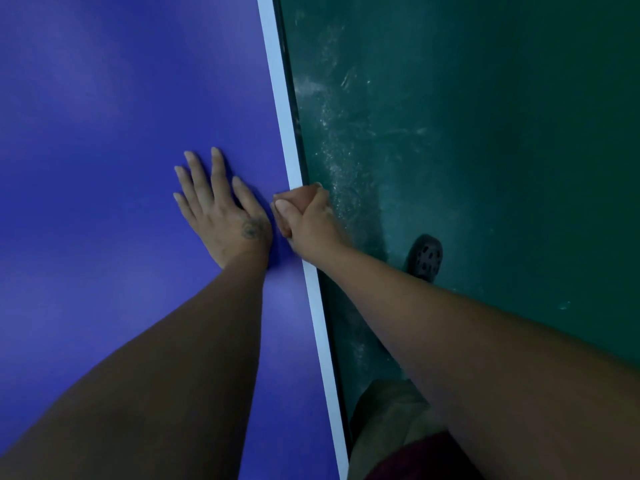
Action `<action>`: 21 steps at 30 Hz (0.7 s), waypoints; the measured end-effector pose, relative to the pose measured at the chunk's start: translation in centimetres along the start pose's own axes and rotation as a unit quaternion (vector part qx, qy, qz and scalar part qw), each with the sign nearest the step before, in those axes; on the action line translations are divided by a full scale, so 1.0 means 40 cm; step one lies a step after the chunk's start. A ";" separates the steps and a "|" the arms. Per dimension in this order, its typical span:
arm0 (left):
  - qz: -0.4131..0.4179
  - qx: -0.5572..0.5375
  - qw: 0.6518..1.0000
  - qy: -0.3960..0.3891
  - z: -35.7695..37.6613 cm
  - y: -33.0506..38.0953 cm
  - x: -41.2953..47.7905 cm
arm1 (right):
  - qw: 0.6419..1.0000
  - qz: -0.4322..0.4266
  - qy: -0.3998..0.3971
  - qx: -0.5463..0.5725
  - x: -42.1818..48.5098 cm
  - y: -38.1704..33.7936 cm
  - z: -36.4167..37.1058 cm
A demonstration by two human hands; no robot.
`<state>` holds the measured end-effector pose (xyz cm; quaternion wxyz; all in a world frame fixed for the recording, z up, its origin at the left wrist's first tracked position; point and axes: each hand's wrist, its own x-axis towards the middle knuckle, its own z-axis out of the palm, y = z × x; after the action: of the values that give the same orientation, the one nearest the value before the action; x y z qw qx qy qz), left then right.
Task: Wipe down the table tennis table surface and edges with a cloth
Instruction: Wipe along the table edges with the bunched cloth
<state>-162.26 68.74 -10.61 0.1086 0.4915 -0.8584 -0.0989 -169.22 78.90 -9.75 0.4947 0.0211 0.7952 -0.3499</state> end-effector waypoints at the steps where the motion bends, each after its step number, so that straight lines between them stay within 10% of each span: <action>1: 0.000 -0.003 1.000 -0.002 0.002 0.000 -0.001 | 1.000 -0.001 0.002 0.003 0.018 -0.023 -0.009; 21: 0.005 -0.011 1.000 0.006 0.006 -0.002 0.000 | 0.997 0.018 -0.030 0.064 0.028 -0.072 -0.057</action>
<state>-162.26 68.73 -10.87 0.1200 0.4862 -0.8591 -0.1052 -172.64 77.69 -8.52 0.5224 0.0563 0.7556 -0.3912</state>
